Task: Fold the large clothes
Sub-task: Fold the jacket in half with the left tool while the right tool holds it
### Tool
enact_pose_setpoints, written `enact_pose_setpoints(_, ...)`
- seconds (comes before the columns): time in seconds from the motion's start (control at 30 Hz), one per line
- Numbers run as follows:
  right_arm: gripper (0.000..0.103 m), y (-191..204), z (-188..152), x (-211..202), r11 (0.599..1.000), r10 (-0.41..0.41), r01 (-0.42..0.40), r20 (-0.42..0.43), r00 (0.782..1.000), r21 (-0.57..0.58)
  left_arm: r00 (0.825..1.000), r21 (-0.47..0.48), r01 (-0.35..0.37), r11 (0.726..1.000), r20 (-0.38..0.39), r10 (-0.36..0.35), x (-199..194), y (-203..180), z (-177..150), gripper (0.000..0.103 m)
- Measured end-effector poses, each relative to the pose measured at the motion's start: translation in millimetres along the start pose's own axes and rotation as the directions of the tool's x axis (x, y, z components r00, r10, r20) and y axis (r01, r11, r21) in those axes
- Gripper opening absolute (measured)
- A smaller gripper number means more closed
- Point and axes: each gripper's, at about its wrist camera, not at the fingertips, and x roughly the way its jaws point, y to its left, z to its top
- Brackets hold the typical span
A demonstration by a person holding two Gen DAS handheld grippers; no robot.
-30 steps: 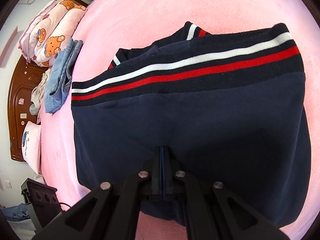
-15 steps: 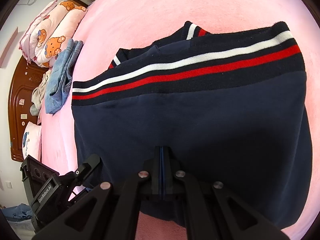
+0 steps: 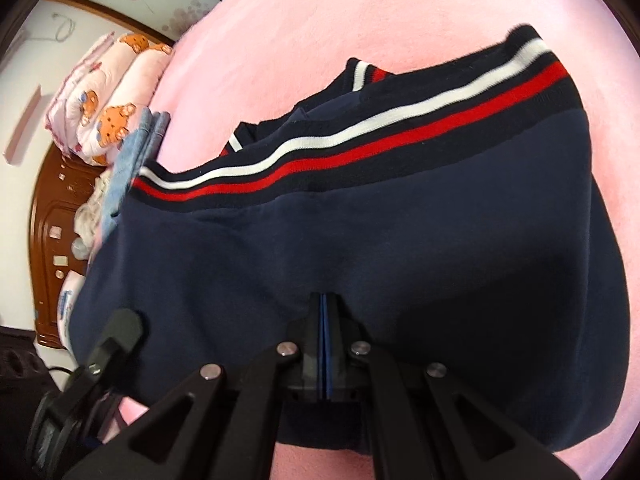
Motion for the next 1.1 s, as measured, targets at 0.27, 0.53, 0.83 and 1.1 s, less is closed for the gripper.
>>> enact_pose_setpoints(0.27, 0.000, -30.8, 12.2, -8.1, 0.994, 0.109, -0.108, -0.052, 0.993, 0.022, 1.000, 0.293, -0.017, 0.956, 0.007, 0.016, -7.3, -70.6, -3.7, 0.010)
enact_pose_setpoints(0.53, 0.000, -59.7, 40.5, -23.9, 0.989, 0.150, -0.150, -0.062, 0.987, 0.007, 0.995, 0.546, -0.051, 0.836, -0.044, 0.089, 14.7, -154.4, -39.6, 0.010)
enact_pose_setpoints(0.83, 0.000, -140.9, 81.1, -82.3, 0.986, 0.145, -0.149, 0.063, 0.987, 0.074, 0.975, 0.646, -0.030, 0.763, -0.150, 0.165, 64.1, -205.0, -81.0, 0.010)
enact_pose_setpoints(1.1, 0.000, -183.1, 85.0, -128.0, 0.987, 0.093, -0.113, 0.161, 0.983, 0.118, 0.941, 0.692, -0.037, 0.721, -0.219, 0.258, 102.1, -220.6, -121.6, 0.015)
